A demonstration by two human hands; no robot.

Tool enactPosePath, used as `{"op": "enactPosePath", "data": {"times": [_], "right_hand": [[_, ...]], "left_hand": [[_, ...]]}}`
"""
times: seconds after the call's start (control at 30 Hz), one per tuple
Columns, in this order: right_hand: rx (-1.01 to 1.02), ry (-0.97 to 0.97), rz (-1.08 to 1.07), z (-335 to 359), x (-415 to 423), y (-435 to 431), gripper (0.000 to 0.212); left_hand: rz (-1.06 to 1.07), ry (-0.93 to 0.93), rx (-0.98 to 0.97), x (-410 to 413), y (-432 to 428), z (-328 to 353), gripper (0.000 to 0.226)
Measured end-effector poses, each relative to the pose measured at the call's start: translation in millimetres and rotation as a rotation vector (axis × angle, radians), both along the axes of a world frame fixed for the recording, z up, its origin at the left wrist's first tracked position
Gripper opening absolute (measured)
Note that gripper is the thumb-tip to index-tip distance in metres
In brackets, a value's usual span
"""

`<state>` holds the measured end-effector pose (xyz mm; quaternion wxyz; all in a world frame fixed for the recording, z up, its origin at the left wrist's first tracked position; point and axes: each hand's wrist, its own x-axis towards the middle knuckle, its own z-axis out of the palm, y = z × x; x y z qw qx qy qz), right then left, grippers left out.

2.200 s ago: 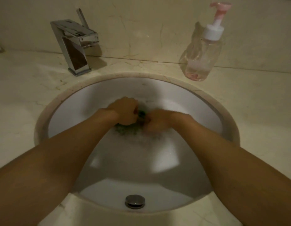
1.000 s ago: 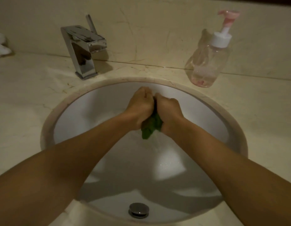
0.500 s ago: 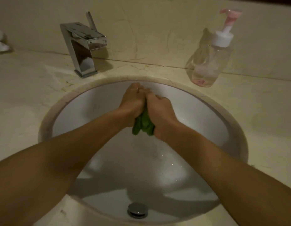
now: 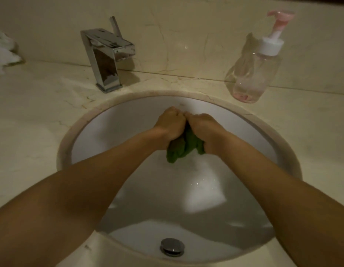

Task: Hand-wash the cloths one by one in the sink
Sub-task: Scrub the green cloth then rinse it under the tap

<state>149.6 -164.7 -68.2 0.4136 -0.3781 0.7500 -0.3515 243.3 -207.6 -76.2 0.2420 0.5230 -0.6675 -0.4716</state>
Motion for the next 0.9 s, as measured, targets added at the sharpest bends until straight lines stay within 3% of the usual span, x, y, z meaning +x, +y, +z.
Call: {"op": "enactPosePath", "data": {"times": [0.1,0.17,0.23,0.27,0.3,0.37,0.47,0.53,0.57,0.63,0.73,0.83,0.9], "right_hand": [[0.202,0.559,0.236,-11,-30,-2,0.051],[0.210,0.785,0.326,-18,-43,-1,0.048],[0.157,0.850,0.408,-20,-46,0,0.044],[0.167,0.847,0.515,-18,-44,0,0.042],[0.212,0.823,0.647,-18,-40,2,0.041],[0.353,0.742,0.836,-23,-33,5,0.052],[0.437,0.732,0.783,-34,-37,4,0.077],[0.465,0.834,0.739,-39,-34,4,0.071],[0.449,0.879,0.743,-40,-29,4,0.059],[0.340,0.861,0.680,-42,-24,2,0.038],[0.293,0.429,0.400,-39,-36,-5,0.021],[0.209,-0.029,0.036,-28,-47,-4,0.021],[0.085,-0.158,-0.090,-23,-39,-5,0.026]], "left_hand": [[-0.160,-0.437,-0.228,12,-7,-10,0.037],[-0.201,-0.685,-0.367,23,-12,-19,0.053],[-0.239,-0.846,-0.563,26,-14,-22,0.053],[-0.303,-0.811,-0.622,25,-13,-21,0.040],[-0.395,-0.744,-0.606,25,-11,-20,0.025],[-0.564,-0.788,-0.465,21,-6,-23,0.021],[-0.634,-1.080,-0.342,23,-7,-37,0.053],[-0.653,-1.244,-0.318,26,-10,-39,0.085],[-0.654,-1.264,-0.302,28,-10,-37,0.088],[-0.627,-1.174,-0.288,29,-10,-33,0.061],[-0.574,-0.857,-0.241,26,-15,-29,0.018],[-0.471,-0.493,-0.090,18,-14,-24,0.018],[-0.311,-0.297,-0.051,10,-10,-18,0.024]]}}
